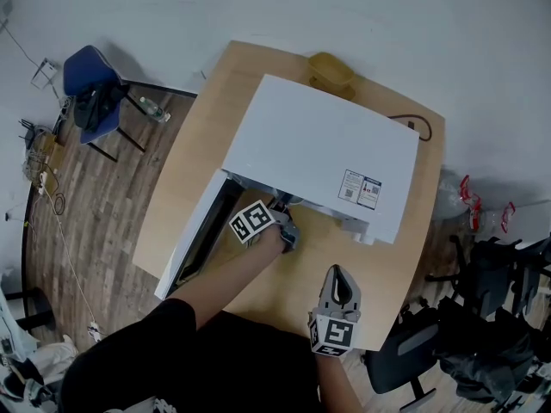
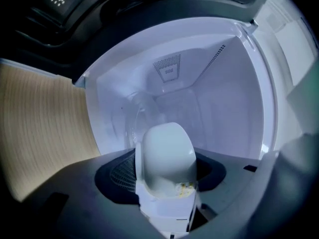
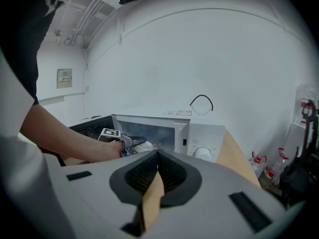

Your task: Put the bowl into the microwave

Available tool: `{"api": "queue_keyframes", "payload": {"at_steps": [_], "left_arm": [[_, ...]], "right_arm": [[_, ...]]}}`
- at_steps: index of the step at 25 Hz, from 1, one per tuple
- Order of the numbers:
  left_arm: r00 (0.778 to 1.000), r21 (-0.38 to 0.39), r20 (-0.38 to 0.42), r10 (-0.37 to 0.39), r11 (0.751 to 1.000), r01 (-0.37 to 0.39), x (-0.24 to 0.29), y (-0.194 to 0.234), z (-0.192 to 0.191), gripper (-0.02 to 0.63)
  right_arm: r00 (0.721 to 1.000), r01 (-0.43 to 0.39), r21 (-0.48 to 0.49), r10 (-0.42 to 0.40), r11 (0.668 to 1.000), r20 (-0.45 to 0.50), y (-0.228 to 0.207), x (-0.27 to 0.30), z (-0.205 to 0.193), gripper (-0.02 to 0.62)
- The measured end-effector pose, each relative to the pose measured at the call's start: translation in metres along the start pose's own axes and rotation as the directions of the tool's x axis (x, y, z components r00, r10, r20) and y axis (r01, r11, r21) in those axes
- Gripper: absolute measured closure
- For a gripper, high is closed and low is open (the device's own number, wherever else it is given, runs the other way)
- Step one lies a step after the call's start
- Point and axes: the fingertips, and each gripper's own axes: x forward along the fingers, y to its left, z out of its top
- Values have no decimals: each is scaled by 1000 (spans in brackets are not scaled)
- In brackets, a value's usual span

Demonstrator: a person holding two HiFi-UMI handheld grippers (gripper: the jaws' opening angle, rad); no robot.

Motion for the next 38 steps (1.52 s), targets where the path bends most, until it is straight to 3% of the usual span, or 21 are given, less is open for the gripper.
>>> {"api": "queue_keyframes", "payload": {"at_steps": [3, 6, 11, 21, 24, 26, 31, 38], "left_arm": [[999, 95, 6, 46, 994, -46, 4, -2, 4, 353], [994, 205, 3, 107, 973, -105, 9, -3, 5, 353], [990, 277, 31, 137, 950, -140, 16, -3, 14, 353], [987, 328, 92, 131, 932, -154, 17, 0, 32, 353], [997, 214, 44, 63, 974, -71, 22, -3, 26, 369], [1000, 191, 5, 29, 981, -29, 27, -7, 19, 370], [995, 365, -4, 97, 927, -89, 32, -6, 12, 370], [985, 472, -12, 173, 869, -147, 33, -3, 13, 368]], "right_arm": [[1000, 1, -1, -1, 1000, -7, -1, -1, -3, 535], [1000, 2, 1, -2, 1000, -14, -3, -3, -6, 535], [1000, -19, 24, 19, 1000, 2, -3, -2, -7, 535], [1000, -28, 40, 28, 999, 0, -1, -2, -10, 535], [1000, -27, 39, 27, 999, -3, -2, -2, -11, 535], [1000, -25, 35, 25, 999, -1, -3, -2, -11, 535], [1000, -27, 18, 27, 999, 5, -1, -3, -8, 535], [1000, -21, 24, 22, 999, -6, -3, -7, -14, 535]]}}
